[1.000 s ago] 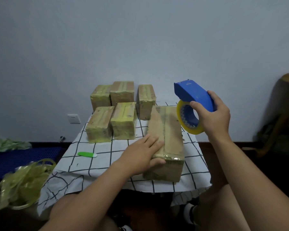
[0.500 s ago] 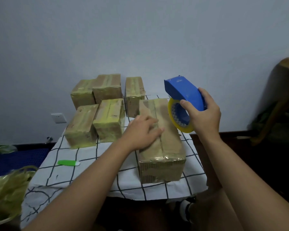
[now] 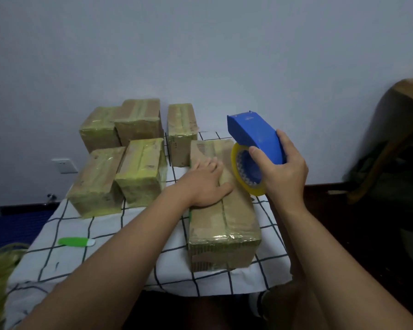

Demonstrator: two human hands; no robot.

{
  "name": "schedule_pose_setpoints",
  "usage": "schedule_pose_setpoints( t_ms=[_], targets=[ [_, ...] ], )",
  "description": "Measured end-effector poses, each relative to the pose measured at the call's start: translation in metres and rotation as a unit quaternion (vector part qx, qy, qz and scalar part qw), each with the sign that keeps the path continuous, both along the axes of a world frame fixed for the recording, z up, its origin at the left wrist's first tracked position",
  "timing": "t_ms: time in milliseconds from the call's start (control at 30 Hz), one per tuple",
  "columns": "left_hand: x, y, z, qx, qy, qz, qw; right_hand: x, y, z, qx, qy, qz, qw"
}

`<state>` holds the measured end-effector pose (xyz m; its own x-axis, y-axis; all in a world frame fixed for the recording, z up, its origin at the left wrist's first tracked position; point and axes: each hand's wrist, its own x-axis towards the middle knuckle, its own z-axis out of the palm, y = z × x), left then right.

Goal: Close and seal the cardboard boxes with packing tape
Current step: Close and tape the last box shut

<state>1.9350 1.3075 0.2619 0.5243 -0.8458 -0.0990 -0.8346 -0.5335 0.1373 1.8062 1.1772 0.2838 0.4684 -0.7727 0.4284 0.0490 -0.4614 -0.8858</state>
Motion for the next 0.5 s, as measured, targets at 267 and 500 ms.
schedule_pose_setpoints(
  t_ms=[267,500],
  targets=[
    [-0.089,0.066,0.002,-0.014,-0.015,-0.061,0.998,-0.001,0.004,0.004,-0.008,0.028,0.004,1.0],
    [-0.116,0.094,-0.032,-0.164,-0.108,-0.079,0.977,-0.007,0.017,0.011,-0.022,0.044,0.015,0.999]
  ],
)
